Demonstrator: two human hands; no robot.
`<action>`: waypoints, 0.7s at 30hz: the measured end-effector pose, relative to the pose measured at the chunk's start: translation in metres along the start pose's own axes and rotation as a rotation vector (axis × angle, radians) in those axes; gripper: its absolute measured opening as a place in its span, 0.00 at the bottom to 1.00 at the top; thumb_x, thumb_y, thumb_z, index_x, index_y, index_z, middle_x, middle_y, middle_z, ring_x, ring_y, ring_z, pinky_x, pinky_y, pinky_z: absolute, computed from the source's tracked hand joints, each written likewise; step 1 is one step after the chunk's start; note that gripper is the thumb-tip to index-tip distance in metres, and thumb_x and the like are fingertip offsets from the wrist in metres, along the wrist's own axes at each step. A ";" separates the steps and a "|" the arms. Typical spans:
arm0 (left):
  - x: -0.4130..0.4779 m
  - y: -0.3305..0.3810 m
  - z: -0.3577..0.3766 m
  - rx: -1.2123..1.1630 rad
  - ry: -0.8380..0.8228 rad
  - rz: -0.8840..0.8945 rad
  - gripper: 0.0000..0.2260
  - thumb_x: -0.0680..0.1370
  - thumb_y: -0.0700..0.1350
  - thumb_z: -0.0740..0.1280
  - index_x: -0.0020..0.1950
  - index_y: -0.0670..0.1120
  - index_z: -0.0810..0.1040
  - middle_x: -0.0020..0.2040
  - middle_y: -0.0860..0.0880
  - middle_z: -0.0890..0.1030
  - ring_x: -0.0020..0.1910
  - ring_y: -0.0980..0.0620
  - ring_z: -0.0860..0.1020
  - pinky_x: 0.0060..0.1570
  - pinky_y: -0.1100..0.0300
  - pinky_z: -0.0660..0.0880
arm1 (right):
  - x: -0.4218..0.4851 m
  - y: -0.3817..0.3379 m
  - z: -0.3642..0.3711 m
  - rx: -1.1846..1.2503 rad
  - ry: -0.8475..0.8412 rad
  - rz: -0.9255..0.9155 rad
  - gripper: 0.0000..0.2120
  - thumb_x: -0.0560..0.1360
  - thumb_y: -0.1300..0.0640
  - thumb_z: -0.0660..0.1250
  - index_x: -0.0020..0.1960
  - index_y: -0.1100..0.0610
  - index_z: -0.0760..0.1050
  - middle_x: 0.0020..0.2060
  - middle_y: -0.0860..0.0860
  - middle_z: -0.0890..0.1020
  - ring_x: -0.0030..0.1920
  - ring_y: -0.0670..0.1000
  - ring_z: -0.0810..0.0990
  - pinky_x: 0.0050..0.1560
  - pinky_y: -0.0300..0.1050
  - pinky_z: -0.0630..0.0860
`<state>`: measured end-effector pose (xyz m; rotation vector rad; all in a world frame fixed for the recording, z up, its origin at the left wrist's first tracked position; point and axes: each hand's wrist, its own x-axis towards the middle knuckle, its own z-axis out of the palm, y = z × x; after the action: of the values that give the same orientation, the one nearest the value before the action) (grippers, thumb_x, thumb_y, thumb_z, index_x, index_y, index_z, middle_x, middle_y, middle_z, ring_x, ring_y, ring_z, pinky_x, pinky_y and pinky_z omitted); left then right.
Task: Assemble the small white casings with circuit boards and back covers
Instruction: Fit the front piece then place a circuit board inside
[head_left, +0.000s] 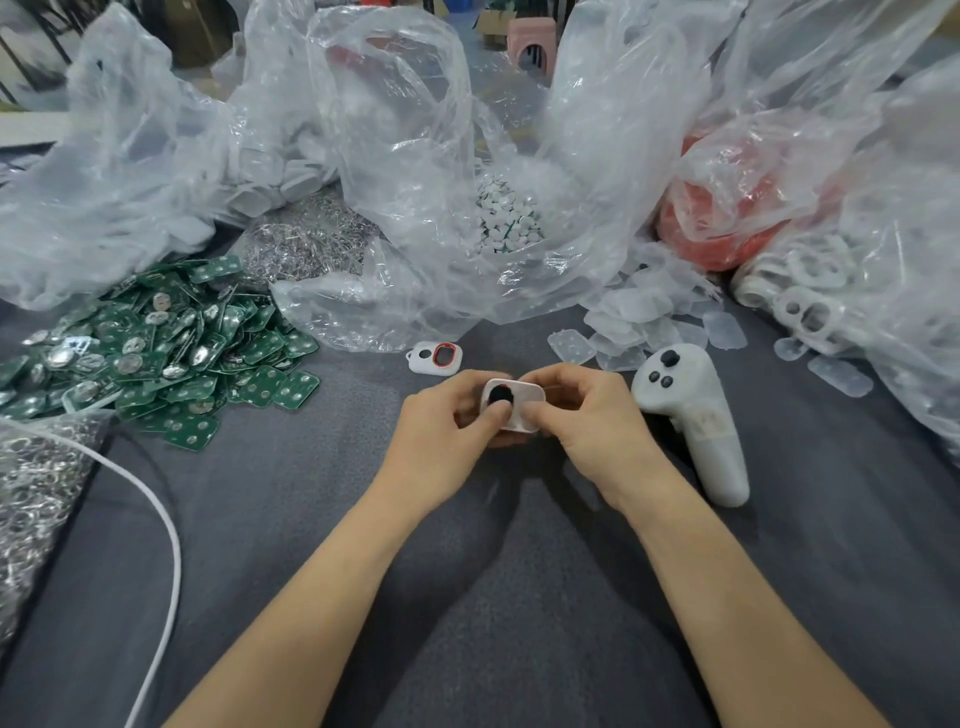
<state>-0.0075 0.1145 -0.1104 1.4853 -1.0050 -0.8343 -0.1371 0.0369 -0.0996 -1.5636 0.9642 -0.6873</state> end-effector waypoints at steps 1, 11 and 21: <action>0.000 -0.001 0.000 -0.061 -0.004 -0.039 0.10 0.78 0.32 0.64 0.51 0.45 0.80 0.44 0.44 0.85 0.45 0.47 0.84 0.45 0.56 0.81 | -0.001 0.000 0.000 -0.025 0.001 -0.011 0.10 0.69 0.66 0.70 0.42 0.51 0.81 0.38 0.49 0.85 0.40 0.45 0.82 0.42 0.39 0.77; 0.001 -0.004 0.004 0.192 0.111 -0.021 0.09 0.76 0.34 0.65 0.46 0.45 0.82 0.39 0.48 0.85 0.40 0.51 0.85 0.46 0.50 0.81 | -0.005 -0.002 0.012 -0.279 0.112 -0.045 0.08 0.70 0.64 0.68 0.40 0.50 0.78 0.31 0.42 0.79 0.33 0.33 0.76 0.32 0.24 0.69; -0.002 0.002 -0.007 0.677 -0.052 0.154 0.26 0.69 0.47 0.76 0.65 0.49 0.75 0.51 0.55 0.74 0.40 0.58 0.73 0.45 0.68 0.67 | 0.003 -0.008 -0.002 -0.270 -0.003 0.123 0.07 0.67 0.65 0.72 0.41 0.54 0.79 0.36 0.53 0.83 0.34 0.48 0.79 0.42 0.47 0.80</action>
<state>-0.0022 0.1194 -0.1071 1.9176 -1.5139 -0.4327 -0.1356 0.0339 -0.0919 -1.7210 1.1779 -0.4835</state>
